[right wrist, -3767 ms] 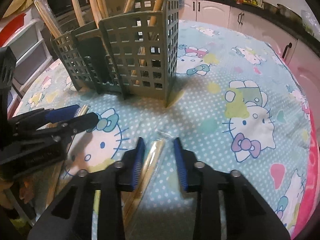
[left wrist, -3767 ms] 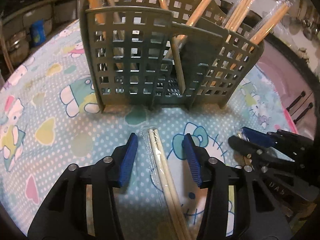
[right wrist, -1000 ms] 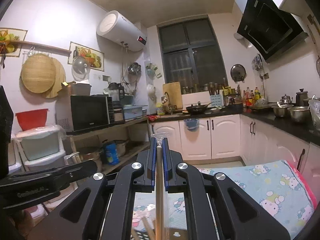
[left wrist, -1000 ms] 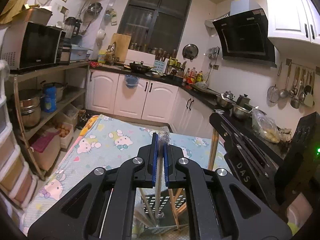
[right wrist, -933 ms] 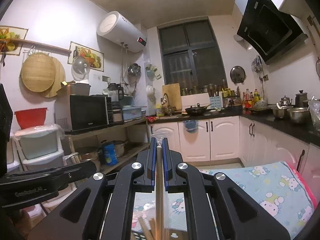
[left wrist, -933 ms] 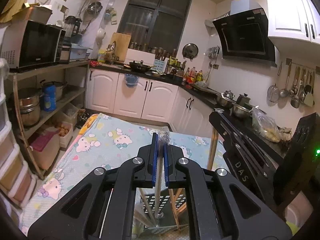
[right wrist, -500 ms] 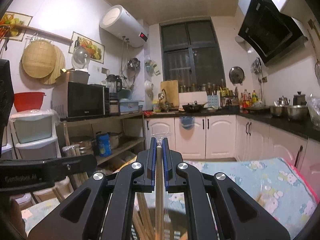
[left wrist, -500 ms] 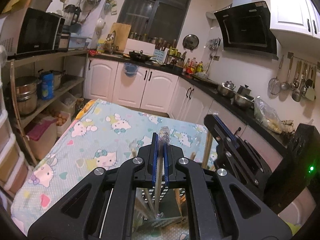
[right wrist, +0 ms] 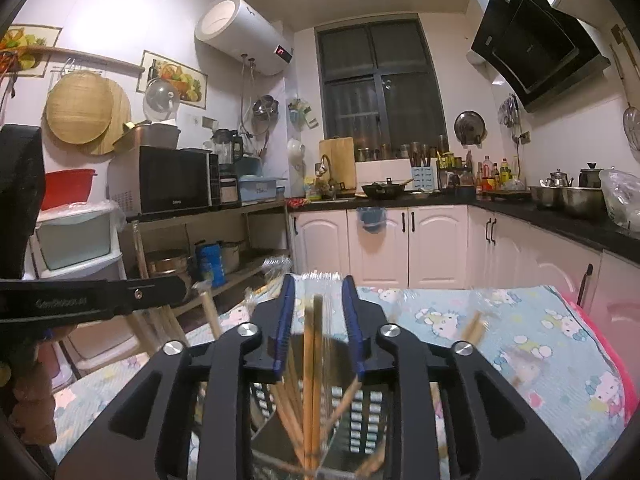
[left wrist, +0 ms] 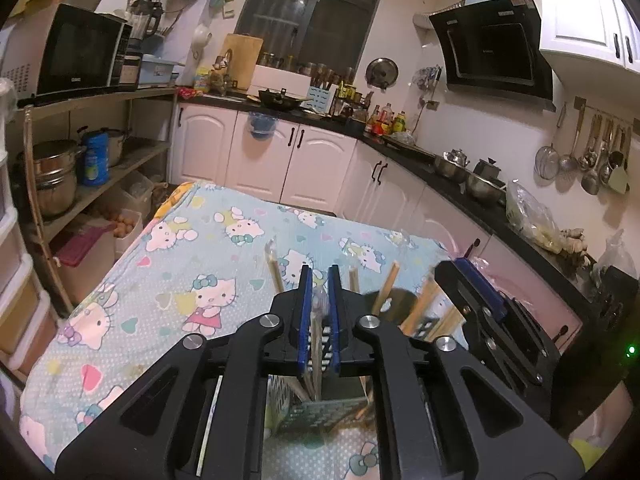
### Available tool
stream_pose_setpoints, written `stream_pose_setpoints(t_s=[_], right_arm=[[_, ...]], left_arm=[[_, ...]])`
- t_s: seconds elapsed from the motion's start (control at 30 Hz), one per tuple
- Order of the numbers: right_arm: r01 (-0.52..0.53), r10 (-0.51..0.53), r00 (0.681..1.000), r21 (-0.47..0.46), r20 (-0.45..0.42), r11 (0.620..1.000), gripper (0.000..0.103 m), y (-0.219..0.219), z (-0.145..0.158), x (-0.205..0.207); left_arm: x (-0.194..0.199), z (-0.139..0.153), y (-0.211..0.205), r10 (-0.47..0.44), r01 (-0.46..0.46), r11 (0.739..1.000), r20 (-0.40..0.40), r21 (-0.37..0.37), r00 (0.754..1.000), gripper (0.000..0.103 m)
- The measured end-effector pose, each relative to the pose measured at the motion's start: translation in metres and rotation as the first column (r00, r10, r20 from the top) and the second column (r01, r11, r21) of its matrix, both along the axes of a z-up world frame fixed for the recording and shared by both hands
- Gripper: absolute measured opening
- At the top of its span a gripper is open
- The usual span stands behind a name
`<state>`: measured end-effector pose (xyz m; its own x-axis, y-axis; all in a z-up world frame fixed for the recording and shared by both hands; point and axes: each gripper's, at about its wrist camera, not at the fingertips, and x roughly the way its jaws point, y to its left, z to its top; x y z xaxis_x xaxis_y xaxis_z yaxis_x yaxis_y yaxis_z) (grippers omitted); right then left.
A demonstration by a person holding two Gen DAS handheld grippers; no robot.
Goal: Organize utensils
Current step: 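Lower the chopsticks into the caddy and open the left gripper while the right gripper opens, then withdraw both open grippers back from the caddy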
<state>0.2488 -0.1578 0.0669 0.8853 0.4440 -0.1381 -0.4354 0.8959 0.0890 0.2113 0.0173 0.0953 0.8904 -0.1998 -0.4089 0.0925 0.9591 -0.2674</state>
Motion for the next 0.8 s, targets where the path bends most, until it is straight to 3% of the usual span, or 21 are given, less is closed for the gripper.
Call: stream_pose_setpoints(t_s=[0.23,0.3,0.63,0.8], right_arm=[[0.018,-0.018,0.999,-0.012,-0.049,1.000,0.034,-0.014,-0.004,-0.020],[0.032,-0.033,0.997,-0.017,-0.072,0.999,0.038,-0.019,-0.006,-0.027],[0.047,-0.051,0.990,-0.030,-0.133,0.998,0.052,-0.037,-0.013,-0.059],[0.057,-0.060,0.988,-0.024,-0.144,0.998,0.067,-0.045,-0.014,-0.074]], left_arm=[[-0.015,-0.002,-0.003,-0.007,0.007,1.000,-0.017,0.013,1.000,0.016],[-0.020,-0.002,-0.005,-0.012,0.012,1.000,-0.031,0.014,0.999,0.027],[-0.050,-0.009,-0.010,-0.038,0.040,0.999,-0.051,0.033,0.998,0.047],[-0.067,-0.012,-0.013,-0.043,0.045,0.998,-0.058,0.042,0.997,0.068]])
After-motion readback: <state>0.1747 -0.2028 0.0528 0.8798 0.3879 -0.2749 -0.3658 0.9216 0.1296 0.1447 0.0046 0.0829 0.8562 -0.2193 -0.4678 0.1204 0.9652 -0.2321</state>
